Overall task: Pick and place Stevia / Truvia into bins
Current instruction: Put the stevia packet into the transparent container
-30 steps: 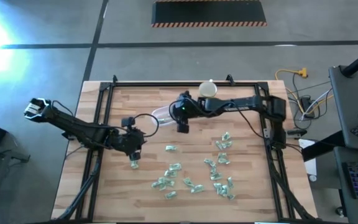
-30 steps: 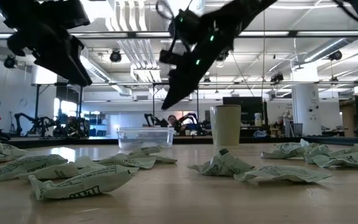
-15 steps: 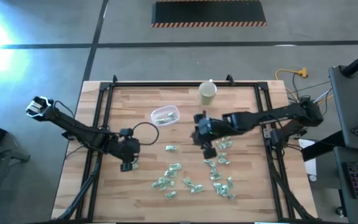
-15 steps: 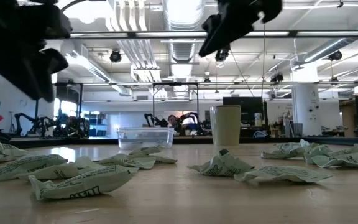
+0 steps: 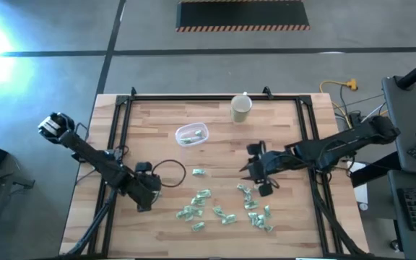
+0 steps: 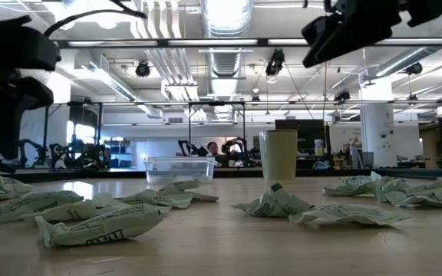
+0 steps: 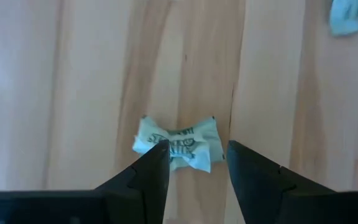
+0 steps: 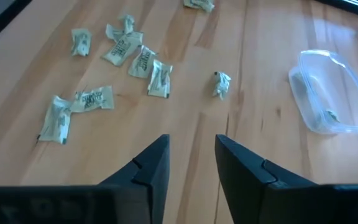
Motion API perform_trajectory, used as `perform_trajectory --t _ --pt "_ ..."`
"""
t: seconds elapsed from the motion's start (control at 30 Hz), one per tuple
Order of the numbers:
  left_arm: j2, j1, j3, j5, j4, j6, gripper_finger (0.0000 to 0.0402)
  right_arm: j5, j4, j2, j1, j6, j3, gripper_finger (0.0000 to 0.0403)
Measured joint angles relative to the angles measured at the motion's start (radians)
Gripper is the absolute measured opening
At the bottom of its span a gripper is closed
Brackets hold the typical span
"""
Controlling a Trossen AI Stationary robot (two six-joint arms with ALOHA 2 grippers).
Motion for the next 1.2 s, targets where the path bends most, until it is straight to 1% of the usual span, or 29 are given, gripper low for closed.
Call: perform_trajectory --t 0.13,0.4,0.53,0.8,0.9,1.1,1.2 --pt "0.082 -0.03 0.002 -0.003 0.01 -0.031 0.0143 0.003 0.035 -0.052 0.0 0.026 -0.057 0.0112" --pt "0.209 -0.04 0.026 -0.034 0.008 -0.041 0.0144 0.002 0.037 -0.084 0.0 0.084 -0.071 0.0104" --pt "0.221 -0.04 0.032 -0.046 0.006 -0.041 0.0144 0.002 0.047 -0.073 0.0 0.091 -0.071 0.0105" --pt "0.179 -0.039 0.04 -0.083 0.003 -0.02 0.014 0.001 0.056 -0.052 0.0 0.09 -0.072 0.0096" --pt "0.166 -0.039 0.042 -0.091 0.002 0.0 0.0124 0.001 0.056 -0.052 0.0 0.087 -0.072 0.0091" --pt "0.163 -0.039 0.041 -0.098 0.002 0.005 0.0069 0.001 0.057 -0.052 0.0 0.087 -0.072 0.0083" --pt "0.163 -0.039 0.041 -0.097 0.002 0.005 0.0051 0.0 0.057 -0.052 0.0 0.088 -0.072 0.0081"
